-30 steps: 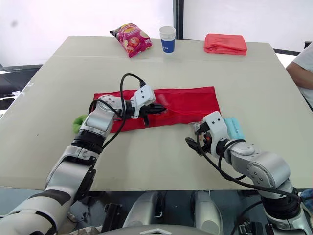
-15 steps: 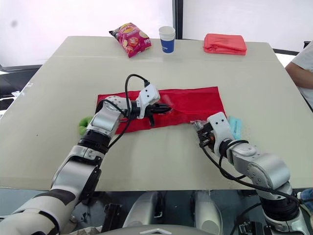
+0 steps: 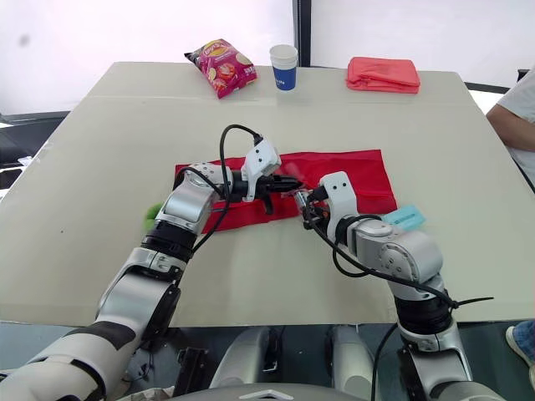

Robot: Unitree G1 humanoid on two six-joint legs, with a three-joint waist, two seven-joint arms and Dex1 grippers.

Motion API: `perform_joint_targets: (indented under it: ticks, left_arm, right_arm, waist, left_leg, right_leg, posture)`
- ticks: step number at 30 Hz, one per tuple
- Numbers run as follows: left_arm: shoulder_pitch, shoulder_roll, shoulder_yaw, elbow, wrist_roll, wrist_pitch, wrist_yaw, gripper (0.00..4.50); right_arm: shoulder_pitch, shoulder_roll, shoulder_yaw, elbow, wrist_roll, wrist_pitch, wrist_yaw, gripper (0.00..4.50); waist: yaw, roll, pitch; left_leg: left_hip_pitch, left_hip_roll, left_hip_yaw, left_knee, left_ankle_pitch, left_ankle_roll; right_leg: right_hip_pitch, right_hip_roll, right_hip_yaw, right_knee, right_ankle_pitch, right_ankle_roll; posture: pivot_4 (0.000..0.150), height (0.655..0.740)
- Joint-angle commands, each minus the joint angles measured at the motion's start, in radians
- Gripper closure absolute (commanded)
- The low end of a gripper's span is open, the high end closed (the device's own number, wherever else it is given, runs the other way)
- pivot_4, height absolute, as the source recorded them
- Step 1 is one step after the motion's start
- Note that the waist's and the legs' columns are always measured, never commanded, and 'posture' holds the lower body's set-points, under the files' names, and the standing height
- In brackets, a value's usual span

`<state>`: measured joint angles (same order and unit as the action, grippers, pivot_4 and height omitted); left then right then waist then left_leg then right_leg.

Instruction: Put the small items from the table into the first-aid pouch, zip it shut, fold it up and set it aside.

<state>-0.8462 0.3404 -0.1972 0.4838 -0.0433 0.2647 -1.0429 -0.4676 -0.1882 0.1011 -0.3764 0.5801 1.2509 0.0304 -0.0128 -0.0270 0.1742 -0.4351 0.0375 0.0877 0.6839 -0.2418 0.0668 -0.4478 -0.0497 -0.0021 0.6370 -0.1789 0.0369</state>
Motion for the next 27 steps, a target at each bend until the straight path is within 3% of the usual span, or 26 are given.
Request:
perform_joint_targets:
  ticks: [1, 16, 17, 20, 21, 27]
  left_arm:
    - [0.004, -0.011, 0.002, -0.077, -0.026, 0.013, 0.000, 4.50]
    - [0.055, -0.008, -0.023, -0.158, -0.064, 0.117, -0.077, 4.50]
    - [0.056, 0.000, -0.023, -0.168, -0.070, 0.125, -0.091, 3.90]
    - [0.054, 0.037, -0.030, -0.144, -0.019, 0.040, -0.054, 3.24]
    - [0.062, 0.070, -0.043, -0.131, 0.019, -0.010, -0.048, 2.80]
    - [0.088, 0.136, -0.065, -0.092, 0.094, -0.131, 0.005, 2.78]
  right_arm:
    - [-0.034, 0.021, -0.002, 0.006, -0.034, -0.013, -0.005, 4.12]
    - [-0.142, 0.173, -0.140, 0.178, -0.124, -0.053, -0.061, 4.12]
    - [-0.141, 0.173, -0.141, 0.181, -0.128, -0.055, -0.059, 4.12]
    - [-0.135, 0.176, -0.140, 0.180, -0.135, -0.055, -0.054, 4.12]
    - [-0.133, 0.175, -0.140, 0.179, -0.138, -0.055, -0.051, 4.12]
    - [-0.139, 0.173, -0.140, 0.185, -0.153, -0.065, -0.039, 4.12]
  waist:
    - [-0.001, 0.000, 0.000]
    - [-0.002, 0.000, 0.000]
    - [-0.003, 0.000, 0.000]
    - [-0.002, 0.001, 0.000]
    - [-0.004, 0.001, 0.000]
    - [-0.007, 0.001, 0.000]
  left_leg:
    - [0.000, 0.000, 0.000, 0.000, 0.000, 0.000]
    - [0.001, 0.000, 0.000, 0.000, 0.000, 0.000]
    - [0.001, 0.000, 0.000, 0.000, 0.000, 0.000]
    - [0.001, 0.000, 0.000, 0.000, 0.000, 0.000]
    - [0.001, 0.000, 0.000, 0.000, 0.000, 0.000]
    - [0.001, 0.001, 0.000, -0.001, 0.000, 0.000]
  right_leg:
    - [0.000, 0.000, 0.000, 0.000, 0.000, 0.000]
    - [0.000, 0.000, 0.000, 0.001, 0.000, 0.000]
    - [0.000, 0.000, 0.000, 0.001, 0.000, 0.000]
    - [0.000, 0.000, 0.000, 0.001, 0.000, 0.000]
    - [0.000, 0.000, 0.000, 0.001, 0.000, 0.000]
    - [-0.001, 0.000, 0.000, 0.001, 0.000, 0.000]
  posture:
    - [0.150, 0.7400]
    - [0.150, 0.7400]
    - [0.150, 0.7400]
    - [0.150, 0.7400]
    - [0.150, 0.7400]
    - [0.150, 0.7400]
